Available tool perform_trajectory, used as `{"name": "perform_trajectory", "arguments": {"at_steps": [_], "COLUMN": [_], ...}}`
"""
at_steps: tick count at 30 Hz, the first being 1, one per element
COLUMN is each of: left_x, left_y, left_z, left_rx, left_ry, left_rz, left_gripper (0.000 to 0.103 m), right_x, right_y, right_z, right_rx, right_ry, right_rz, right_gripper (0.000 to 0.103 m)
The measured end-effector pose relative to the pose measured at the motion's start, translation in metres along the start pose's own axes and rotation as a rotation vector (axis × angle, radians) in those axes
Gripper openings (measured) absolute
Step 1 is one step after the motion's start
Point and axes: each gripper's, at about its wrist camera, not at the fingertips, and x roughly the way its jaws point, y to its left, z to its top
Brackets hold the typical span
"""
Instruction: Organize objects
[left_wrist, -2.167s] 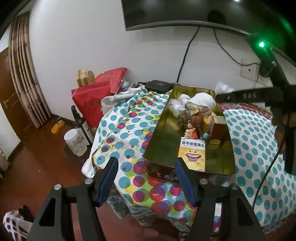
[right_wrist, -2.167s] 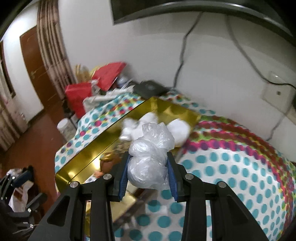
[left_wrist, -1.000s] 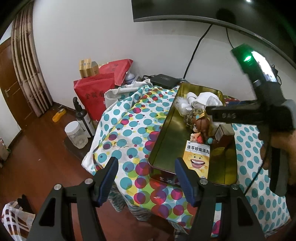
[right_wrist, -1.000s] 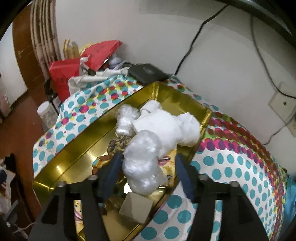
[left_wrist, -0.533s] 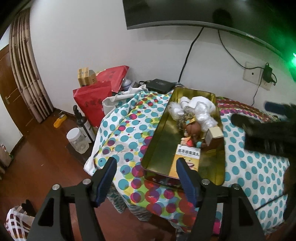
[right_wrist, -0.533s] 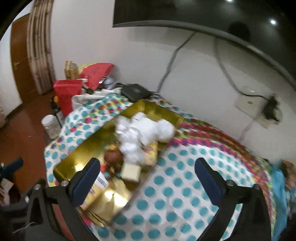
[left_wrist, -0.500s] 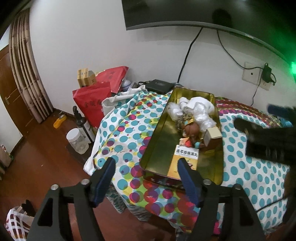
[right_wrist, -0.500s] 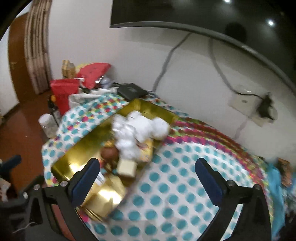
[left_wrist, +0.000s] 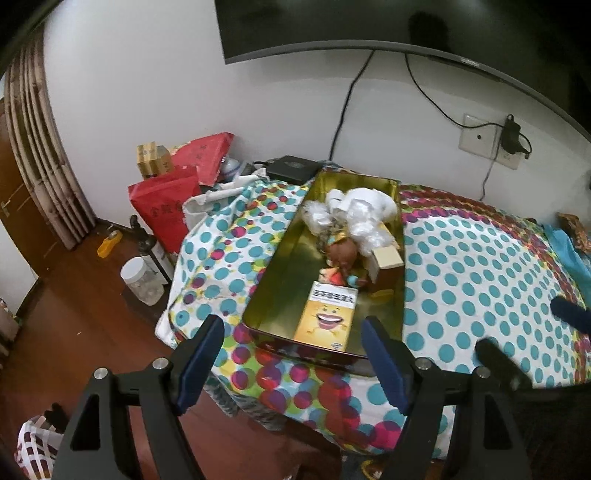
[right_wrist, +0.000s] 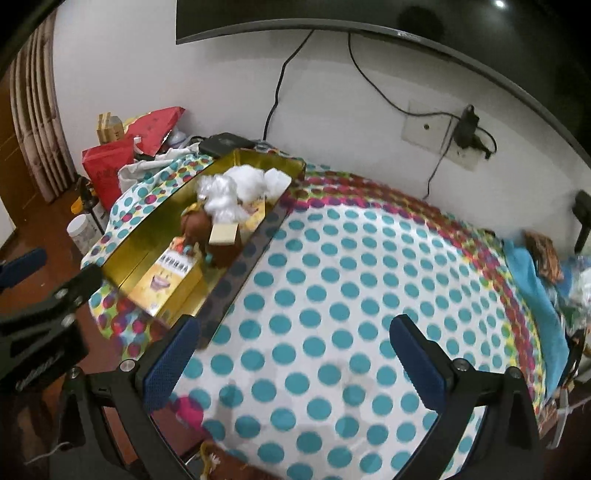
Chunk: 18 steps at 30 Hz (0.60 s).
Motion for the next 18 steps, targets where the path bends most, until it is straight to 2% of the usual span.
{"name": "perform_trajectory", "arguments": {"at_steps": [18], "left_x": [-0.007], "left_y": [-0.026], "left_z": [0.007], "left_rx": [0.042], "left_ry": [0.028], "left_rz": [-0.044], "left_gripper": [0.079], "right_x": [-0.002], "right_y": [0.000], "right_z": [-0.035], "right_rx": [0.052], "right_ry": [0.100], "right_rz": [0.070], "right_gripper": [0.102]}}
